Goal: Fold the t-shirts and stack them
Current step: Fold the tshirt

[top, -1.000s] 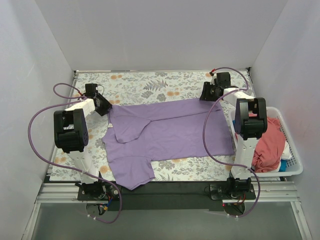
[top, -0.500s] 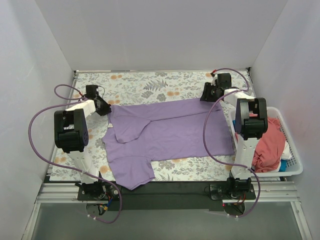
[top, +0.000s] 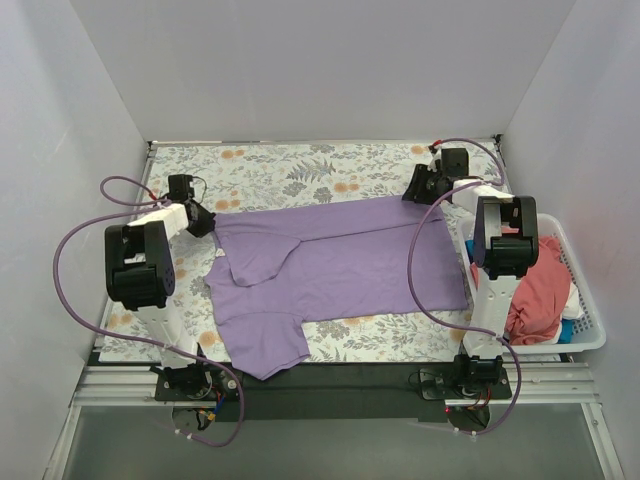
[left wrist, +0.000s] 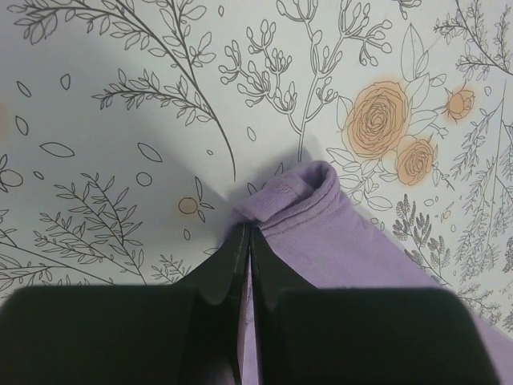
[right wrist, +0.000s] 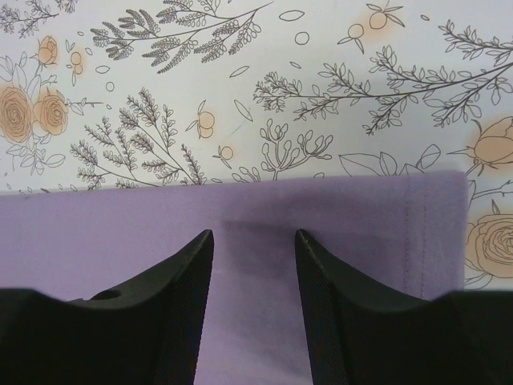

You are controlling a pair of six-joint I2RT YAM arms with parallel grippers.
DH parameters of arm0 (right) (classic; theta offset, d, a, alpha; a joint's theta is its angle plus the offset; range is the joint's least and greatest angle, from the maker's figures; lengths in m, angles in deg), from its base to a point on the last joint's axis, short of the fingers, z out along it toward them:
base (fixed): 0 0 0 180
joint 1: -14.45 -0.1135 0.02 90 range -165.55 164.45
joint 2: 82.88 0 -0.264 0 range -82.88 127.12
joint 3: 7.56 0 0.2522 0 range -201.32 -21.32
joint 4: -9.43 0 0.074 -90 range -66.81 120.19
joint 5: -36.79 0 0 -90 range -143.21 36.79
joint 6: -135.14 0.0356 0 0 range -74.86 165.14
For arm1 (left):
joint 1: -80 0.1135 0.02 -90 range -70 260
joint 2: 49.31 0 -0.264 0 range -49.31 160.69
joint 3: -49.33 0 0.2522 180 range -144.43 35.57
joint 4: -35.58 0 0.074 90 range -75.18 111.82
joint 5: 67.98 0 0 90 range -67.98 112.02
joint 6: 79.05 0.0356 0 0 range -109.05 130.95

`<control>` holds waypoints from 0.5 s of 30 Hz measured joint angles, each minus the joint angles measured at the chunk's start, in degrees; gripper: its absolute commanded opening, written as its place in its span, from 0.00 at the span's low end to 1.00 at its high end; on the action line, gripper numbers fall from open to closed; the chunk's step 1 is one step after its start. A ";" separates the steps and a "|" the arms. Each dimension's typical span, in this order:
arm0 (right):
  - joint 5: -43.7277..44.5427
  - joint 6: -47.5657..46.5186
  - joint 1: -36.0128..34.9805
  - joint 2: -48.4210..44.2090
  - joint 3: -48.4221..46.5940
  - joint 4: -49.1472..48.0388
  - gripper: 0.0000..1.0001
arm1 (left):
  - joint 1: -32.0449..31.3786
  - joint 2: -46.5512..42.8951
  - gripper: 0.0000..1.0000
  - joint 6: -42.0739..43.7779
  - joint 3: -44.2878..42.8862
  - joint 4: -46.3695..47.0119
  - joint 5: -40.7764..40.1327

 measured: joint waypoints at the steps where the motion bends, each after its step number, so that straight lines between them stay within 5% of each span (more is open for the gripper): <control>1: -0.24 0.28 0.11 0.04 0.00 -0.09 0.53 | 0.09 0.00 0.00 -0.11 0.00 -0.09 -0.15; 9: -2.38 2.95 1.03 1.73 -1.90 -0.48 0.53 | 0.28 4.42 0.00 0.61 -5.55 -1.09 1.68; 15: -3.89 3.80 1.88 4.87 -6.36 -0.50 0.54 | 0.39 10.45 0.13 2.05 -13.77 -1.03 3.56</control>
